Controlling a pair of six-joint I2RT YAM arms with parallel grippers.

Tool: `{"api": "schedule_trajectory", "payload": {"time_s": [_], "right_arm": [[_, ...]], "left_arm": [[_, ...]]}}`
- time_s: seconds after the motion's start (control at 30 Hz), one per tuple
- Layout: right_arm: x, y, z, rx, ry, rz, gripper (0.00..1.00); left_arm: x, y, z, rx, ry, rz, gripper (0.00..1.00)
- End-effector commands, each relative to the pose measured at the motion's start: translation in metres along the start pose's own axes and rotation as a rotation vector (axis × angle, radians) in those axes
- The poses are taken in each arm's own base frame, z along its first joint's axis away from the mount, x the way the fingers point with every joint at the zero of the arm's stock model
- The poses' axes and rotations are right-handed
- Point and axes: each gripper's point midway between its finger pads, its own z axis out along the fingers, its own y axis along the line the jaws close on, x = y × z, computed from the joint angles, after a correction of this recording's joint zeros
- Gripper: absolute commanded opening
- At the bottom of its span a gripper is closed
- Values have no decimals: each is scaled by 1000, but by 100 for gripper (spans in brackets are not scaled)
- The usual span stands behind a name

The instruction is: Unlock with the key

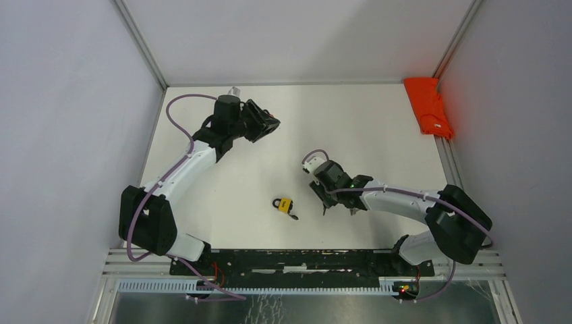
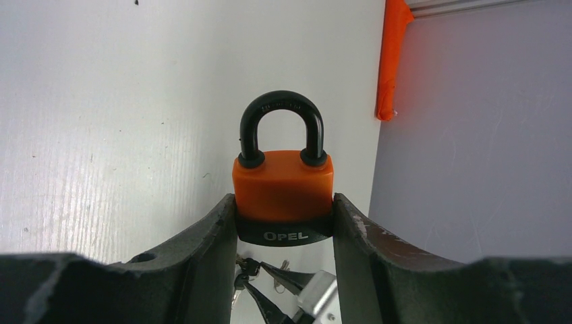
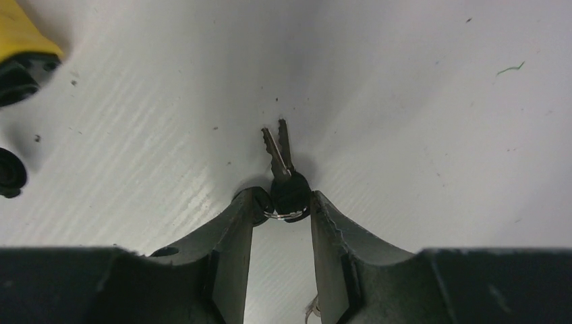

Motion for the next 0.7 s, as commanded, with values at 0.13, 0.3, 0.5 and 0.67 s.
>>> {"api": "schedule_trajectory", "payload": {"time_s": [0.13, 0.3, 0.5, 0.67], "right_arm": [[11, -6, 3, 47, 62, -48, 42], [16, -8, 9, 62, 93, -65, 42], [21, -8, 16, 69, 117, -69, 42], [25, -4, 20, 59, 153, -61, 41]], "left_arm": [[-18, -22, -17, 81, -70, 73, 2], [-17, -22, -16, 84, -67, 74, 2], [-16, -23, -18, 94, -65, 79, 2], [-15, -23, -19, 99, -64, 84, 2]]}}
